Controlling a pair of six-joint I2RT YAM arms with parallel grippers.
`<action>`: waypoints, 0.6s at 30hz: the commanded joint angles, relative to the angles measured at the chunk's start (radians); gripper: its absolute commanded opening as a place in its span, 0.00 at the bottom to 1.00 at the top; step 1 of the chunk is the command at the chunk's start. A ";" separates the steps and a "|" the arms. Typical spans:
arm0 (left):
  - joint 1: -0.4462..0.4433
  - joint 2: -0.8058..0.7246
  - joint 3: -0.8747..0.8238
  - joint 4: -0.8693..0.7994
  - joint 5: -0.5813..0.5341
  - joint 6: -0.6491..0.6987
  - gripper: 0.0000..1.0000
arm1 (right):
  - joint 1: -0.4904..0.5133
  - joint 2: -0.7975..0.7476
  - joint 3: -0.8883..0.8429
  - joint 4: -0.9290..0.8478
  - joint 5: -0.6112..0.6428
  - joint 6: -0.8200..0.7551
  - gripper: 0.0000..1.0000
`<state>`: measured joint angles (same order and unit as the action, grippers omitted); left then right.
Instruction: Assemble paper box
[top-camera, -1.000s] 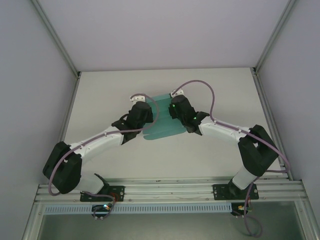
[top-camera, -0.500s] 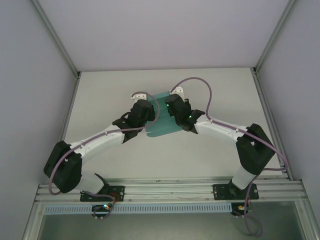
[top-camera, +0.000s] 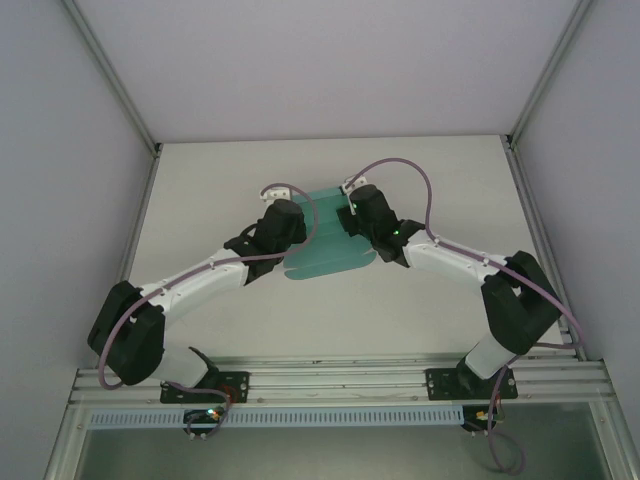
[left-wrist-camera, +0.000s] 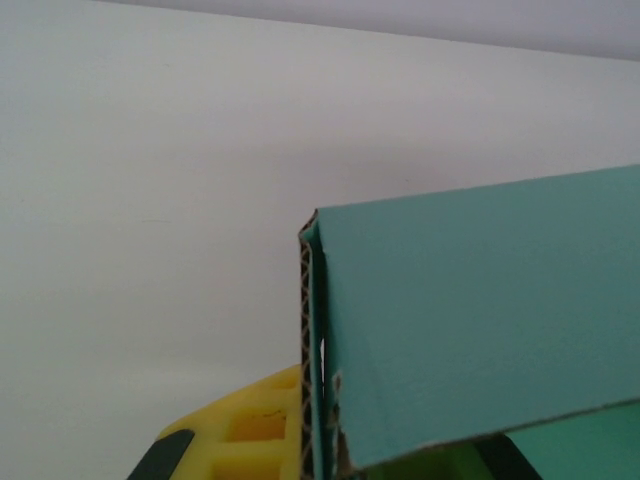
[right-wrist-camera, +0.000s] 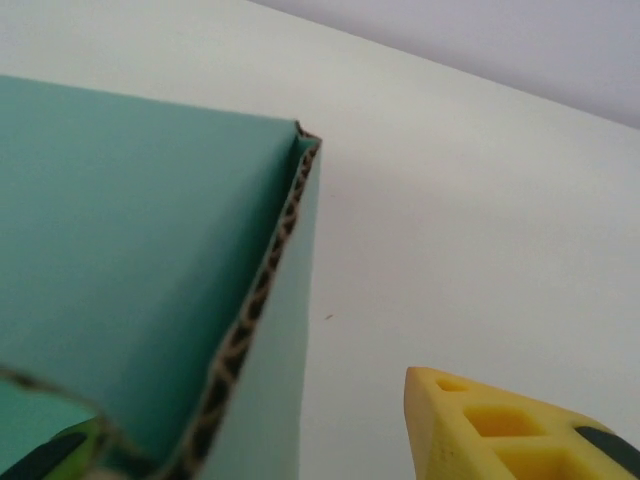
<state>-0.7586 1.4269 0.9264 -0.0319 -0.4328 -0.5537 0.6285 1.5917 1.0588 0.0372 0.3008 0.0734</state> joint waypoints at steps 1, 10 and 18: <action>0.000 0.010 0.016 -0.007 0.009 0.017 0.00 | -0.001 -0.062 -0.018 -0.003 -0.106 -0.003 0.48; 0.000 0.010 0.014 -0.003 0.020 0.014 0.00 | -0.006 -0.092 -0.020 -0.032 -0.079 0.040 0.40; -0.002 -0.010 0.013 -0.003 0.031 0.015 0.00 | -0.029 -0.003 0.014 -0.068 -0.042 0.073 0.26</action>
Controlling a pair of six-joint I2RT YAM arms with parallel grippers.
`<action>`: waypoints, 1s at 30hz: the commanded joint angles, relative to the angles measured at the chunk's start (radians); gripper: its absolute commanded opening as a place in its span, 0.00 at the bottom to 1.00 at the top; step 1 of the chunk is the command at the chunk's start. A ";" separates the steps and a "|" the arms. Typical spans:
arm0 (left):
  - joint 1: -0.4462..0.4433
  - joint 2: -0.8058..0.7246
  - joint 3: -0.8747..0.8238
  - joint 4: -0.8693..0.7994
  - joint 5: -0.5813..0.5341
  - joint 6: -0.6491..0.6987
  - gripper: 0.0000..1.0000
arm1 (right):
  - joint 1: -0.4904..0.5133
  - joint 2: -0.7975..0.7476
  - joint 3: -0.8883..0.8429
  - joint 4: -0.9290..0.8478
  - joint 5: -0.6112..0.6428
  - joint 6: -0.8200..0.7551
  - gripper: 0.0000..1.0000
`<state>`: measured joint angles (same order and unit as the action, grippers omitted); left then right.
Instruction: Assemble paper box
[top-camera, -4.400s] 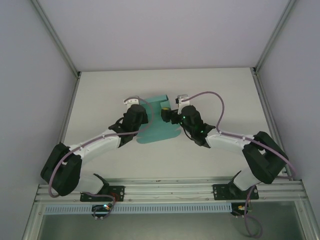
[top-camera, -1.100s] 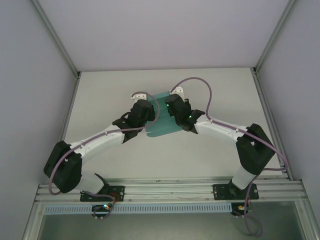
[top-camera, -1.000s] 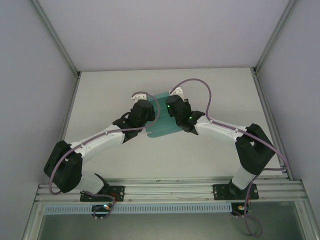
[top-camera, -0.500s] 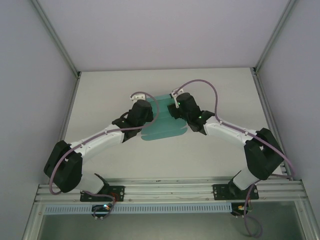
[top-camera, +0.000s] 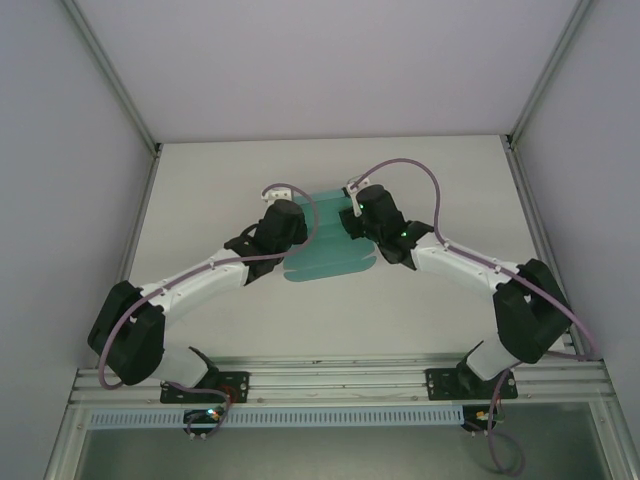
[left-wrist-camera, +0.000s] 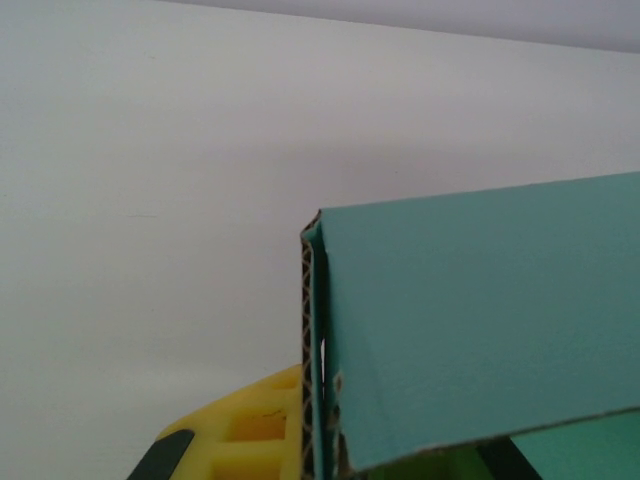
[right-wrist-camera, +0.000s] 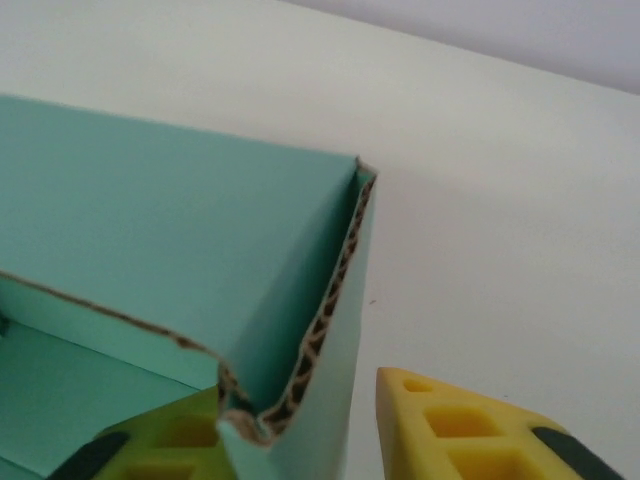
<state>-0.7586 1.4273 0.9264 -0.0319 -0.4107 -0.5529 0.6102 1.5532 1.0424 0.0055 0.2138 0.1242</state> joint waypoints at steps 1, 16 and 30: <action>-0.001 -0.012 0.013 -0.006 0.010 0.015 0.00 | -0.010 0.047 0.037 -0.032 0.079 0.030 0.21; 0.016 -0.019 0.027 -0.139 -0.121 -0.054 0.00 | -0.028 0.168 0.194 -0.371 0.768 0.181 0.00; 0.046 -0.007 0.036 -0.173 -0.128 -0.067 0.00 | -0.037 0.214 0.227 -0.390 0.996 0.091 0.00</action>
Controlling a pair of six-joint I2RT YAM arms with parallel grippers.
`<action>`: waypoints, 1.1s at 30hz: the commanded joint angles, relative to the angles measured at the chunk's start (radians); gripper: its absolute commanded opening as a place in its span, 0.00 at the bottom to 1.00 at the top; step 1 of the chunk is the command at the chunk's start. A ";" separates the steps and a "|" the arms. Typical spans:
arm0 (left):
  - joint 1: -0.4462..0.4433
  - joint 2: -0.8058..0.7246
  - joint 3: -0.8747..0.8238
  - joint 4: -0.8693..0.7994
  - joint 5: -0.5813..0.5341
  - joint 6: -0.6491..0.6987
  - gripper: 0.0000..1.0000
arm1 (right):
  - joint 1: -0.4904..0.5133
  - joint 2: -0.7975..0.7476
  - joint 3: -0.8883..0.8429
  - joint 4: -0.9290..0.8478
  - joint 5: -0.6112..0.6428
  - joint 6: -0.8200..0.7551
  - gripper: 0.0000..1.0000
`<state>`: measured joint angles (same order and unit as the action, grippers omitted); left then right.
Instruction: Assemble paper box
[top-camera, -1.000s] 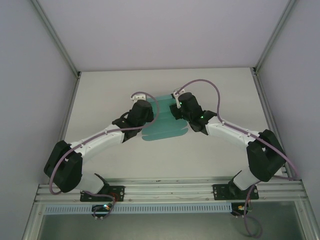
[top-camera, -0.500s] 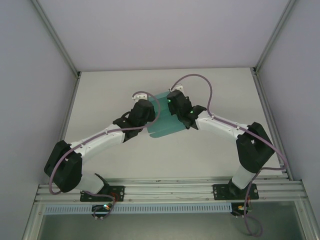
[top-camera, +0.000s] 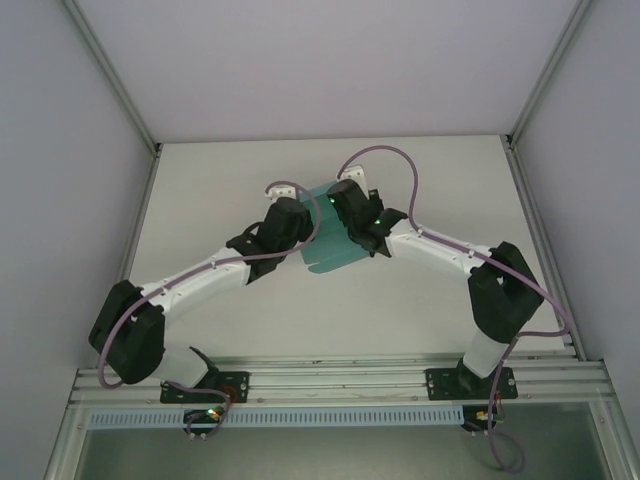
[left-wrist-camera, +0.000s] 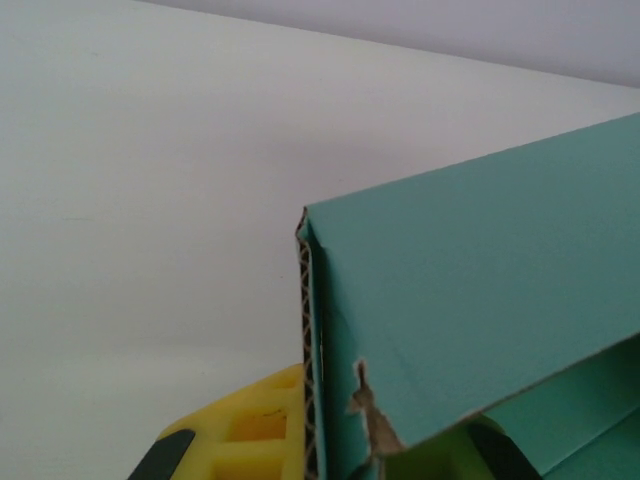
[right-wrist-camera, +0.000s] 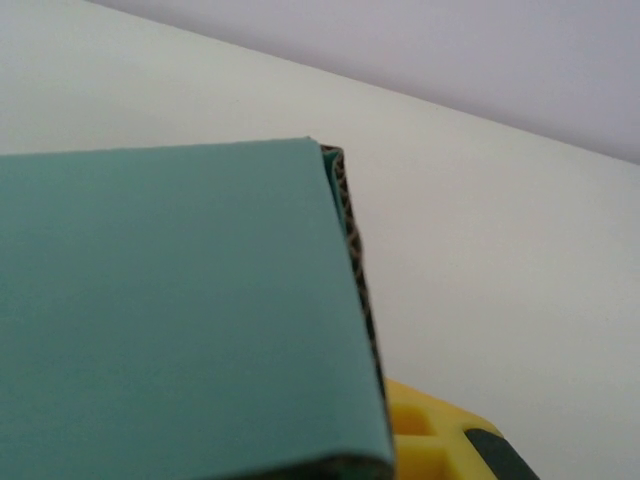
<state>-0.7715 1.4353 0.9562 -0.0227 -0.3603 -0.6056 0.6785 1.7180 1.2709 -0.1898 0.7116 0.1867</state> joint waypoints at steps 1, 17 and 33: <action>0.058 -0.011 0.007 -0.174 -0.168 -0.007 0.00 | -0.099 0.052 0.005 -0.189 0.493 0.036 0.03; 0.042 0.030 0.018 -0.081 -0.048 0.049 0.00 | -0.083 -0.298 -0.277 0.273 -0.595 -0.117 0.94; 0.138 0.068 0.155 -0.300 0.553 0.799 0.00 | -0.186 -0.698 -0.410 -0.131 -0.414 0.193 1.00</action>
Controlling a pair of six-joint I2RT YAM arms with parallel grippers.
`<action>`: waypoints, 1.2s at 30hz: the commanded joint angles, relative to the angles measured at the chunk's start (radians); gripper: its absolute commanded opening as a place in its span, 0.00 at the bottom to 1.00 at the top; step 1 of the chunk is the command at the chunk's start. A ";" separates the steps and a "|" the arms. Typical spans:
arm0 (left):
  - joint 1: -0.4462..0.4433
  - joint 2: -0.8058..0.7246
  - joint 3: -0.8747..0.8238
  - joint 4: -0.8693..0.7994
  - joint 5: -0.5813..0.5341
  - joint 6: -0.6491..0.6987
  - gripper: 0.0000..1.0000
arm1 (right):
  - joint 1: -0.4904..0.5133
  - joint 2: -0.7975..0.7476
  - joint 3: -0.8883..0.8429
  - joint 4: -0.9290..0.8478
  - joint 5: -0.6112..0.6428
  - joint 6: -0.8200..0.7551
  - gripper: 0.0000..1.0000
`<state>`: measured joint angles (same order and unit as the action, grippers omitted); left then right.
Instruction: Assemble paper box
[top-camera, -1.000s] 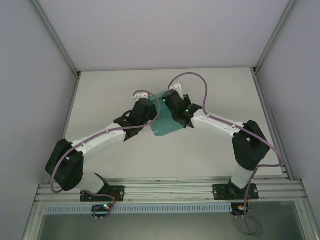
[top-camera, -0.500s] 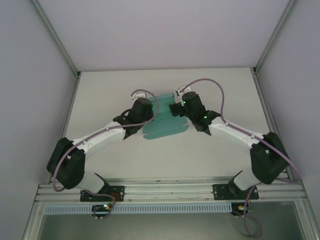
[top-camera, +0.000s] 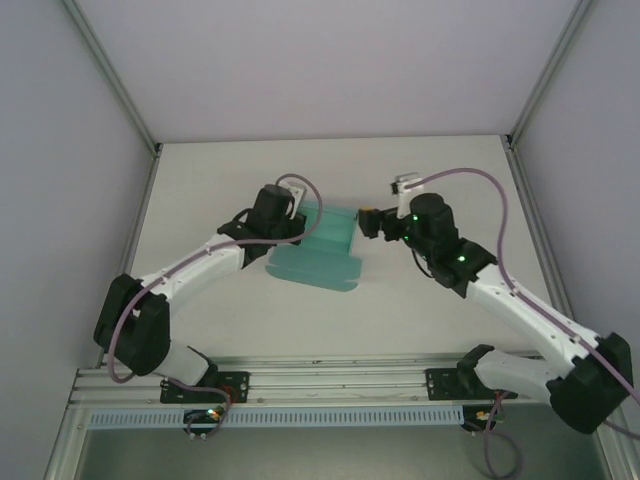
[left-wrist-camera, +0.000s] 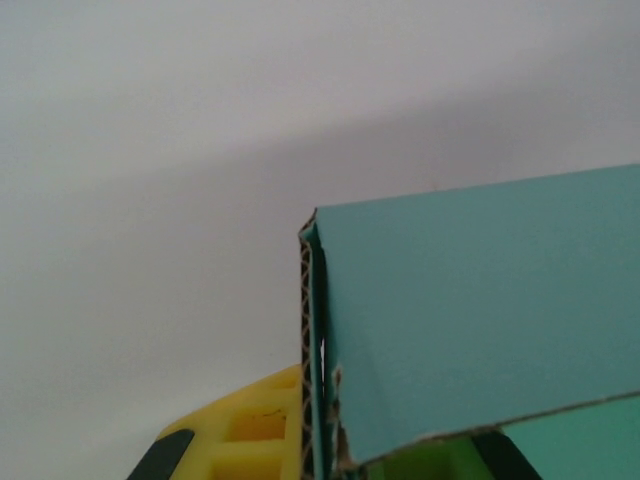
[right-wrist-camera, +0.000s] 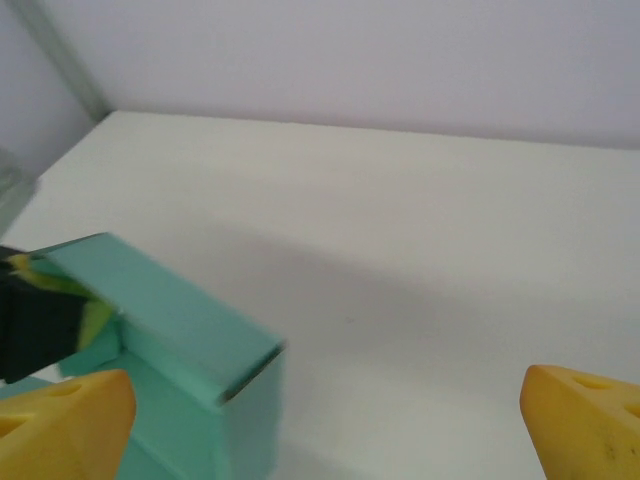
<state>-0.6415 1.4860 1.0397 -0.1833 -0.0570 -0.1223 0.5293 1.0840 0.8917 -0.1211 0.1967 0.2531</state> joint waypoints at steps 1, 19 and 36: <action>0.008 0.029 0.098 -0.190 0.272 0.383 0.00 | -0.056 -0.091 -0.051 -0.230 0.103 0.146 1.00; -0.159 0.660 0.820 -0.947 0.033 0.976 0.00 | -0.226 -0.325 -0.261 -0.387 0.004 0.229 1.00; -0.265 0.704 0.442 -0.153 -0.192 1.009 0.00 | -0.308 -0.324 -0.312 -0.321 -0.056 0.211 1.00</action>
<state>-0.9089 2.1258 1.5345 -0.5262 -0.2771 0.8898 0.2344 0.7704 0.5945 -0.4675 0.1566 0.4679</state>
